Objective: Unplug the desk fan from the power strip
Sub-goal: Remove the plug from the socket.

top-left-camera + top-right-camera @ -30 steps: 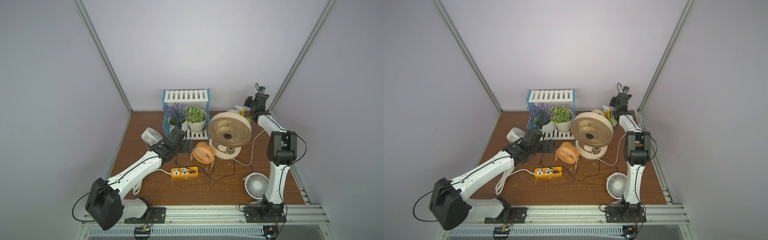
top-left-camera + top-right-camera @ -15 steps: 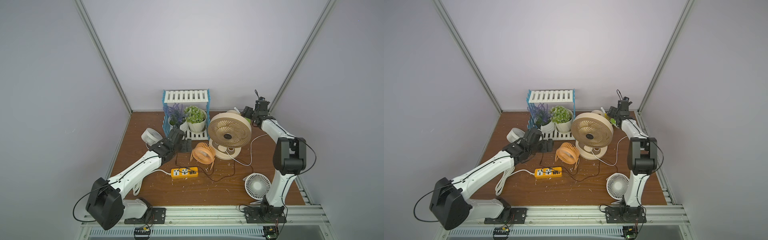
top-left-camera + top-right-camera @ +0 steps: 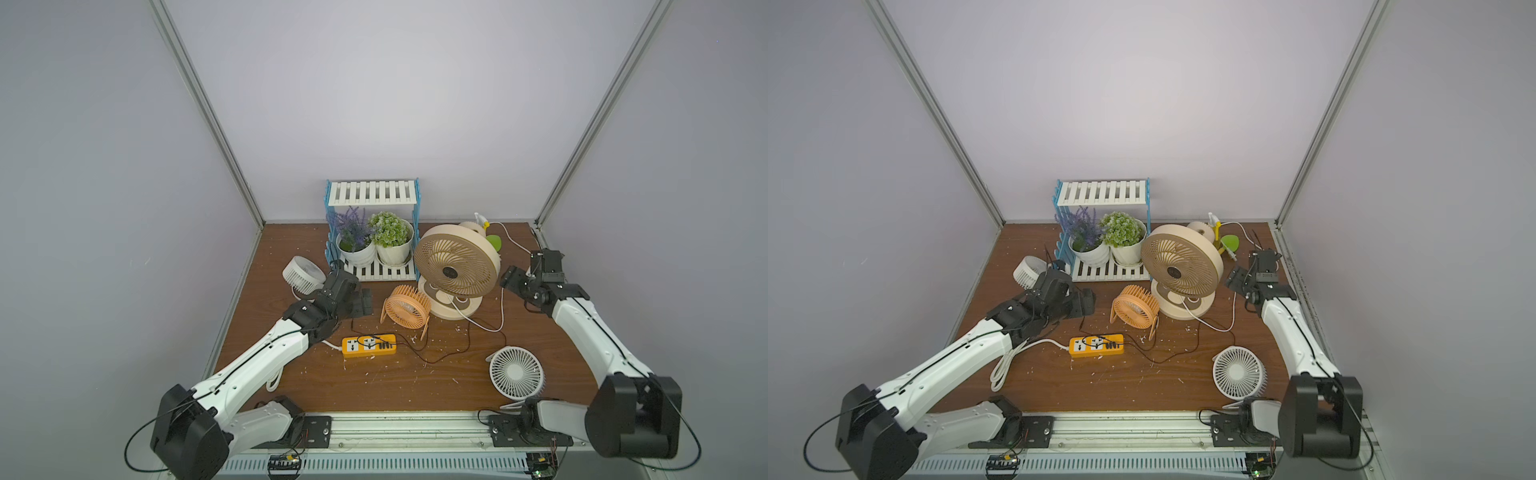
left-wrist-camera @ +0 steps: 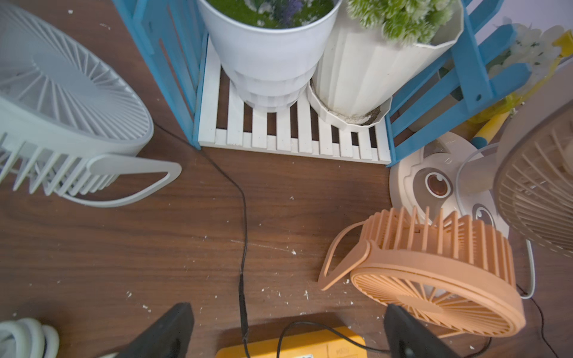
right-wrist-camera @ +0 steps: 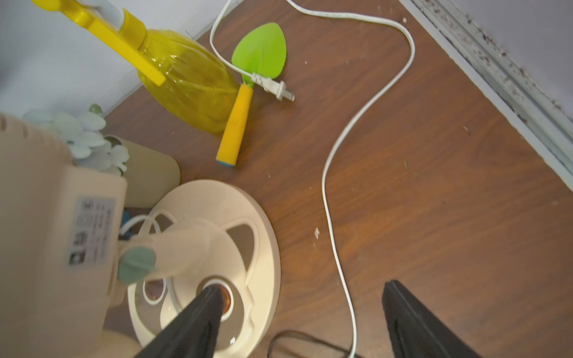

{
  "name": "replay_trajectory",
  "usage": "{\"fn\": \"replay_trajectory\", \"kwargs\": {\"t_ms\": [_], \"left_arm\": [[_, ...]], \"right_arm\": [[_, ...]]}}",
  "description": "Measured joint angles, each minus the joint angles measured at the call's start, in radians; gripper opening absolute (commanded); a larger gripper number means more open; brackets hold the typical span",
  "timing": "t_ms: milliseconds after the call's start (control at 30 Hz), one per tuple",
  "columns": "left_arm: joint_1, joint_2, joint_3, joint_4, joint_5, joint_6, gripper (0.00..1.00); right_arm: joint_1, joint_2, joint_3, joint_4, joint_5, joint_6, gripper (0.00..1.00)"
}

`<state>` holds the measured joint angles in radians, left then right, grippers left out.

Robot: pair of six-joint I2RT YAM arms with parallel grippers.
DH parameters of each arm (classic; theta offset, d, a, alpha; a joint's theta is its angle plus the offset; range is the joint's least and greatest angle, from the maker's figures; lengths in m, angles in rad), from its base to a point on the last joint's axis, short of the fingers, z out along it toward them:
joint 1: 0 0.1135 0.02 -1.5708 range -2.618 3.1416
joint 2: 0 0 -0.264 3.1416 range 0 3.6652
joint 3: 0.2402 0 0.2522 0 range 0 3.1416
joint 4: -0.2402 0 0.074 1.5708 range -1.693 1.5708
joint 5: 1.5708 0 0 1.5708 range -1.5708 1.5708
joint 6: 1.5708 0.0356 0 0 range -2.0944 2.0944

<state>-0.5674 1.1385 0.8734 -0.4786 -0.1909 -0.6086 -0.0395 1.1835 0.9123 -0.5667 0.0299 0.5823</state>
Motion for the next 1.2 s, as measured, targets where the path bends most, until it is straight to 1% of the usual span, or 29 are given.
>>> {"fn": "replay_trajectory", "kwargs": {"t_ms": [67, 167, 233, 333, 433, 500, 600, 667, 767, 900, 933, 1000, 1067, 1133, 1200], "left_arm": [[0.001, -0.020, -0.019, -0.015, -0.001, -0.026, 0.99], [0.002, -0.035, -0.041, -0.029, -0.001, -0.062, 0.99], [0.002, -0.035, -0.050, -0.038, 0.000, -0.081, 0.99], [0.002, -0.036, -0.061, -0.044, 0.000, -0.111, 0.99], [0.003, -0.044, -0.080, -0.045, 0.001, -0.137, 0.99], [0.003, -0.051, -0.098, -0.045, 0.003, -0.158, 0.99], [0.006, -0.057, -0.121, -0.045, 0.007, -0.190, 0.99], [0.011, -0.060, -0.132, -0.045, 0.009, -0.209, 0.99], [0.016, -0.069, -0.141, -0.045, 0.013, -0.234, 0.99], [0.018, -0.093, -0.152, -0.050, 0.013, -0.266, 0.99], [0.018, -0.103, -0.156, -0.061, 0.012, -0.280, 0.98], [0.019, -0.121, -0.156, -0.090, 0.006, -0.305, 0.95], [0.024, -0.148, -0.156, -0.127, -0.005, -0.335, 0.91], [0.037, -0.182, -0.157, -0.175, -0.019, -0.370, 0.86], [0.061, -0.230, -0.172, -0.211, -0.023, -0.410, 0.80]], "right_arm": [[0.000, -0.090, -0.009, -0.052, 0.008, 0.011, 0.79], [0.001, -0.228, -0.009, -0.115, 0.053, 0.027, 0.76], [0.001, -0.307, -0.010, -0.152, 0.090, 0.031, 0.69], [0.001, -0.379, -0.011, -0.186, 0.102, 0.029, 0.64], [0.037, -0.396, -0.011, -0.209, 0.064, 0.025, 0.64], [0.142, -0.379, -0.009, -0.233, 0.064, 0.024, 0.64], [0.371, -0.352, -0.006, -0.264, 0.099, 0.028, 0.63], [0.497, -0.364, -0.005, -0.290, 0.135, 0.036, 0.62], [0.641, -0.408, -0.005, -0.321, 0.201, 0.048, 0.59], [0.804, -0.423, 0.013, -0.339, 0.265, 0.039, 0.59], [0.865, -0.403, 0.029, -0.337, 0.279, 0.025, 0.59], [0.952, -0.343, 0.060, -0.320, 0.296, -0.004, 0.59], [1.021, -0.258, 0.093, -0.281, 0.295, -0.041, 0.57], [1.059, -0.160, 0.126, -0.233, 0.271, -0.076, 0.56], [1.073, -0.056, 0.154, -0.192, 0.230, -0.107, 0.55]]}}
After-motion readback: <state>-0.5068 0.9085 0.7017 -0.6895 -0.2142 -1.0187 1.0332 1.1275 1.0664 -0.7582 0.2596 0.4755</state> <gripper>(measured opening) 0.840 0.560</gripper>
